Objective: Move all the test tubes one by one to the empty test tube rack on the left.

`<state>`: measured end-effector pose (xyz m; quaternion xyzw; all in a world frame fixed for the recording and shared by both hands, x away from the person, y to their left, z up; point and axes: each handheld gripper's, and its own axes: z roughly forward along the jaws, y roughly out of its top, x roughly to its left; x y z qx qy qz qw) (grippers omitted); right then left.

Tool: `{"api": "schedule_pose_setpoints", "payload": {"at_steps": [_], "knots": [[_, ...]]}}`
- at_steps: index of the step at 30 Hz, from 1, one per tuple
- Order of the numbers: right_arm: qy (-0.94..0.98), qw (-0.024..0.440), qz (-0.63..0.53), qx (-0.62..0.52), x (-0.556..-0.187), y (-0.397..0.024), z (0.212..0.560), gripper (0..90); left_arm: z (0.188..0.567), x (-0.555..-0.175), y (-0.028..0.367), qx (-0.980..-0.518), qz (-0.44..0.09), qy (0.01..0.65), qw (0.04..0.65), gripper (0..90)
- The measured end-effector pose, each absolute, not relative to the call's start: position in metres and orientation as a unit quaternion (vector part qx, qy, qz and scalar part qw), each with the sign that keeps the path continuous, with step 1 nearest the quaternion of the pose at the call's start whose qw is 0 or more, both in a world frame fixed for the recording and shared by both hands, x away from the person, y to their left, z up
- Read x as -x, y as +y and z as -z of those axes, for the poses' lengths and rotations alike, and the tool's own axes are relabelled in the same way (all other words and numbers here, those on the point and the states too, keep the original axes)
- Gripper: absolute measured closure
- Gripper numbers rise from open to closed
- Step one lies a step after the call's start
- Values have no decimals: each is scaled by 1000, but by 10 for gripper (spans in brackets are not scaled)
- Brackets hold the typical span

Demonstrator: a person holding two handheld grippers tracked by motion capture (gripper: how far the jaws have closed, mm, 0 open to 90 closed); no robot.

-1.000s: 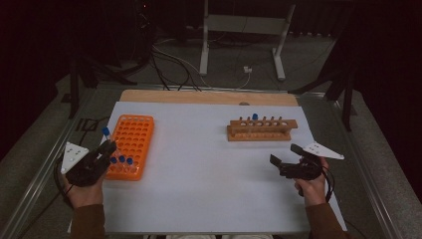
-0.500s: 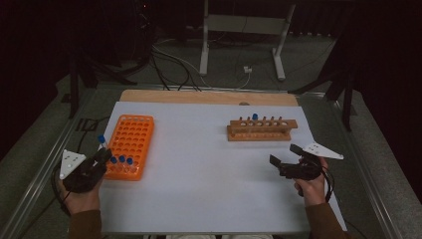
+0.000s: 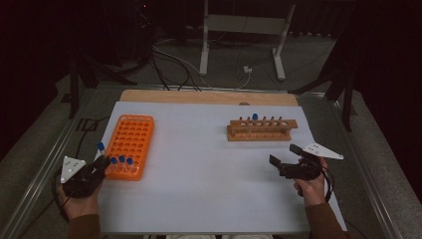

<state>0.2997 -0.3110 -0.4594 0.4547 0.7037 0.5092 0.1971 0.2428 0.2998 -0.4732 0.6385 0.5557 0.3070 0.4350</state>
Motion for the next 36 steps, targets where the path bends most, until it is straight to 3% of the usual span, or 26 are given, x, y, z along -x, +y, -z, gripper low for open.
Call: {"api": "schedule_pose_setpoints", "payload": {"at_steps": [19, 36], "knots": [[703, 195, -511, -454, -299, -311, 461, 3, 483, -244, 293, -686, -290, 558, 366, 786], [704, 193, -512, -453, -299, -310, 461, 10, 489, -245, 294, -686, -274, 566, 366, 751]]}}
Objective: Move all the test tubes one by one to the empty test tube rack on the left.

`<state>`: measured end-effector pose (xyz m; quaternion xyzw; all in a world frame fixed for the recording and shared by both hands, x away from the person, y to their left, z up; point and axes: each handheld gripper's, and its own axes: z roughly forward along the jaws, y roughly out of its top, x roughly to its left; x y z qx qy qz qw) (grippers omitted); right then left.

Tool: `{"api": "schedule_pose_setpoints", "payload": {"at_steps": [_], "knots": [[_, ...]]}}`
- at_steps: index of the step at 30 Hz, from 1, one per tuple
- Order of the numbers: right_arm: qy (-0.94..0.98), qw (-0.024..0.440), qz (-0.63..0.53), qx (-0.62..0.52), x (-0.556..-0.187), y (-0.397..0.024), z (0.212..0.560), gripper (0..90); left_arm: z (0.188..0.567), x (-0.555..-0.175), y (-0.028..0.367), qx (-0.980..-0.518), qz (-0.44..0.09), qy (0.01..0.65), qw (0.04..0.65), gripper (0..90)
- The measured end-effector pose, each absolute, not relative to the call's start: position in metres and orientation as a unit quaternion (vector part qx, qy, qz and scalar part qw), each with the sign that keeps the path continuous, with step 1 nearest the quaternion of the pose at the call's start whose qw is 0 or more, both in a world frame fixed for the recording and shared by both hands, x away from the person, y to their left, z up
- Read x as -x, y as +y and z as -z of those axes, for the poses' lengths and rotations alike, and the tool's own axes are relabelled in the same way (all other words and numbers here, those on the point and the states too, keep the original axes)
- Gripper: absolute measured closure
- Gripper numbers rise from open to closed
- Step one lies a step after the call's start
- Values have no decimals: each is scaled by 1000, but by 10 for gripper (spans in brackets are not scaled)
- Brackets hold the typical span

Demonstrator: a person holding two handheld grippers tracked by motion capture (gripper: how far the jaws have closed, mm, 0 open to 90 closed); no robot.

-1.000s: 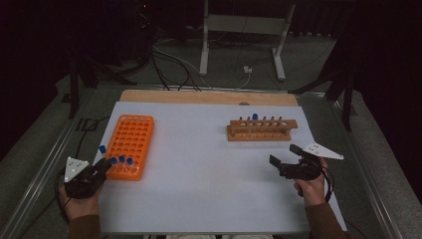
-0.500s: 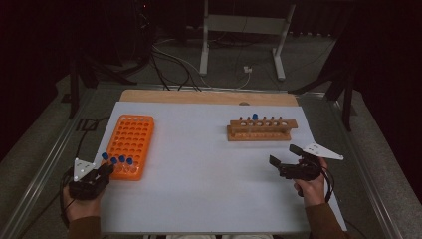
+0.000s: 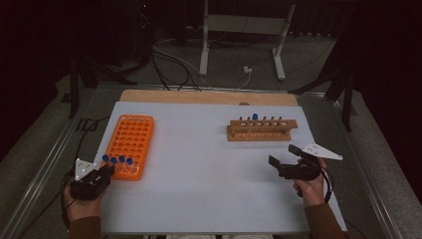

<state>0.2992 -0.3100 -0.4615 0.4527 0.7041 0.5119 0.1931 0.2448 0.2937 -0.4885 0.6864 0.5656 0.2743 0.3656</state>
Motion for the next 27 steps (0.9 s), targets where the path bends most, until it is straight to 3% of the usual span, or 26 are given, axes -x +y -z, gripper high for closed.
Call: {"api": "schedule_pose_setpoints", "payload": {"at_steps": [16, 27], "knots": [[704, 193, -512, -453, -300, -310, 461, 10, 467, -224, 303, -656, -290, 554, 423, 505], [704, 198, -507, -456, -304, -308, 460, 10, 441, -225, 283, -638, -308, 527, 470, 198]]}}
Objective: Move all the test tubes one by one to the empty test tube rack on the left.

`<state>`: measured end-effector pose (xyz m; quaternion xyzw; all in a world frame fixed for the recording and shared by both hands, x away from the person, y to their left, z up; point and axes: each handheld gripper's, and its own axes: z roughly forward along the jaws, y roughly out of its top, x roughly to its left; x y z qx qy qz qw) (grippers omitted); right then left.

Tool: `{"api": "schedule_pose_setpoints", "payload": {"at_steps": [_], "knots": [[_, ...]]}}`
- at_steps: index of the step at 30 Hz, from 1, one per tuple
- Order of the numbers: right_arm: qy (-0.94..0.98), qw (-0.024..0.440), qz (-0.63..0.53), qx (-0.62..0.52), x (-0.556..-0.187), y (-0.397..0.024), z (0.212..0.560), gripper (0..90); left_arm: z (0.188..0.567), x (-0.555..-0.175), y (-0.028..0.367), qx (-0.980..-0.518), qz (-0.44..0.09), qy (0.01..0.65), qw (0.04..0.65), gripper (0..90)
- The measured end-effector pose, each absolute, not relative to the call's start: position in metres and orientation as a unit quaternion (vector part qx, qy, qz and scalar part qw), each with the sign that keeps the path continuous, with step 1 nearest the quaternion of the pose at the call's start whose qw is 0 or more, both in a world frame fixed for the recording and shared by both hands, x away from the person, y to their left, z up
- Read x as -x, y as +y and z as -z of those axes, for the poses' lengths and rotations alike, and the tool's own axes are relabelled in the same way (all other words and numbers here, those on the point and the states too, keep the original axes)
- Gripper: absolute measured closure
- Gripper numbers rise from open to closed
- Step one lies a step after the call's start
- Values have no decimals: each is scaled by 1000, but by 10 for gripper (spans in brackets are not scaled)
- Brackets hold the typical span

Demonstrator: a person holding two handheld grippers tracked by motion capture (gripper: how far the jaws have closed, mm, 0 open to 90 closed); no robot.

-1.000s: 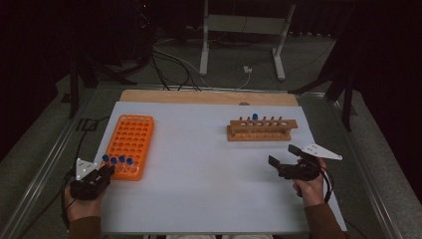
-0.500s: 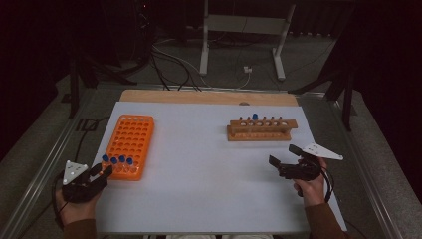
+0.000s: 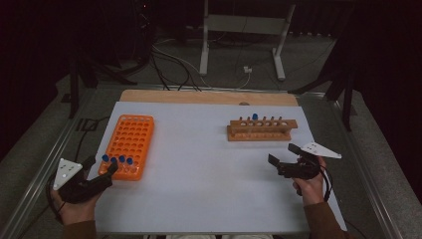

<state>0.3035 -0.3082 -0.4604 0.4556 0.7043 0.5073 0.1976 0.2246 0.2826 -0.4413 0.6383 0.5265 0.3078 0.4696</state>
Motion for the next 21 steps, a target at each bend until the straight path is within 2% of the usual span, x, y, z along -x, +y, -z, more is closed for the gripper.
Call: {"api": "schedule_pose_setpoints", "payload": {"at_steps": [4, 11, 15, 21], "knots": [[706, 203, -499, -459, -311, -306, 458, 10, 435, -233, 267, -642, -299, 515, 483, 153], [711, 217, -484, -462, -338, -294, 449, 10, 432, -248, 236, -655, -284, 505, 485, 22], [716, 217, -478, -461, -358, -281, 444, 11, 432, -254, 222, -666, -275, 494, 486, 17], [725, 225, -458, -463, -389, -262, 446, 114, 432, -260, 204, -679, -267, 479, 488, 18]]}}
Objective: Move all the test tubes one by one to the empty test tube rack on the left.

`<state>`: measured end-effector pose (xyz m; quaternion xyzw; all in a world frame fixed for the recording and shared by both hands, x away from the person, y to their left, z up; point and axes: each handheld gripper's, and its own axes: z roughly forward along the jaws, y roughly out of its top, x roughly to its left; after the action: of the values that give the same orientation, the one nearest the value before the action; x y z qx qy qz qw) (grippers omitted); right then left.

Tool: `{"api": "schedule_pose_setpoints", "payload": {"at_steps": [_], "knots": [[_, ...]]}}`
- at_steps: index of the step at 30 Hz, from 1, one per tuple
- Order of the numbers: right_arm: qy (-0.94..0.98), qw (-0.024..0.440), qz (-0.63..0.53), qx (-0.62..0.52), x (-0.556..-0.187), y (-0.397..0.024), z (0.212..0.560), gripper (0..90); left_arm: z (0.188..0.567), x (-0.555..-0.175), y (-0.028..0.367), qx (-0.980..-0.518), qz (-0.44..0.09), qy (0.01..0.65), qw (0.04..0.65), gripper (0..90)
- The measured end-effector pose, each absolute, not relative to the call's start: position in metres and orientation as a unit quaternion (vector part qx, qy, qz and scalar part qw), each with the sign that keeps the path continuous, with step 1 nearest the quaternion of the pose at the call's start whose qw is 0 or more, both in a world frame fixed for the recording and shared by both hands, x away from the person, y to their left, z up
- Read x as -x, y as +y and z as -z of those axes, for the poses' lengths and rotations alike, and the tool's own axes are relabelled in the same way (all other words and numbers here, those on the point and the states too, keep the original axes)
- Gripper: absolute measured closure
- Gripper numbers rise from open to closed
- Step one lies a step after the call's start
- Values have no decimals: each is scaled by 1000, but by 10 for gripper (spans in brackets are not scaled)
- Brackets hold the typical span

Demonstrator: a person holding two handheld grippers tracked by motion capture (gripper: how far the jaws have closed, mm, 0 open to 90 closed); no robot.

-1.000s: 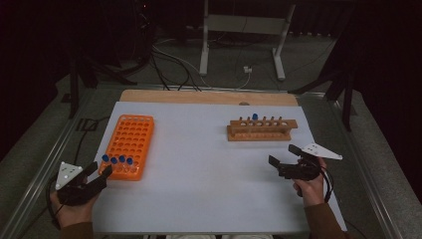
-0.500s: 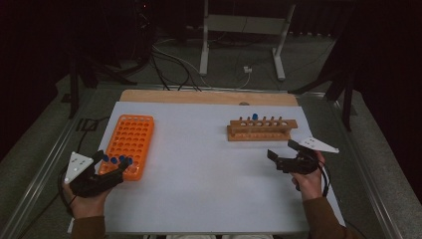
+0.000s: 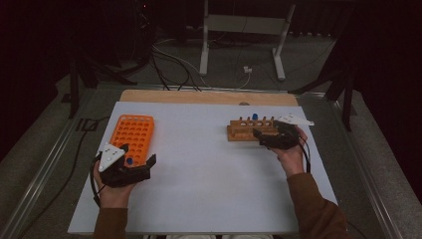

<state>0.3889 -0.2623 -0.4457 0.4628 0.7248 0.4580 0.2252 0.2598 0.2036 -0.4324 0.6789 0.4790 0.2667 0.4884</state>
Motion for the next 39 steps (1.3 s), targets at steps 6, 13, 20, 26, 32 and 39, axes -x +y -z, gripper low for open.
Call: {"api": "schedule_pose_setpoints", "payload": {"at_steps": [6, 13, 20, 26, 32, 39], "knots": [[719, 239, -448, -475, -411, -254, 453, 331, 432, -263, 191, -686, -259, 467, 494, 18], [725, 249, -441, -467, -423, -241, 456, 589, 435, -265, 179, -695, -253, 457, 495, 18], [731, 244, -433, -467, -425, -234, 465, 725, 437, -266, 172, -702, -247, 450, 494, 18], [732, 255, -433, -461, -422, -232, 464, 773, 439, -266, 168, -706, -242, 448, 492, 18], [716, 269, -457, -454, -416, -236, 451, 775, 441, -268, 164, -710, -237, 445, 492, 18], [690, 283, -492, -449, -405, -247, 426, 775, 442, -273, 152, -715, -228, 437, 496, 20]]}}
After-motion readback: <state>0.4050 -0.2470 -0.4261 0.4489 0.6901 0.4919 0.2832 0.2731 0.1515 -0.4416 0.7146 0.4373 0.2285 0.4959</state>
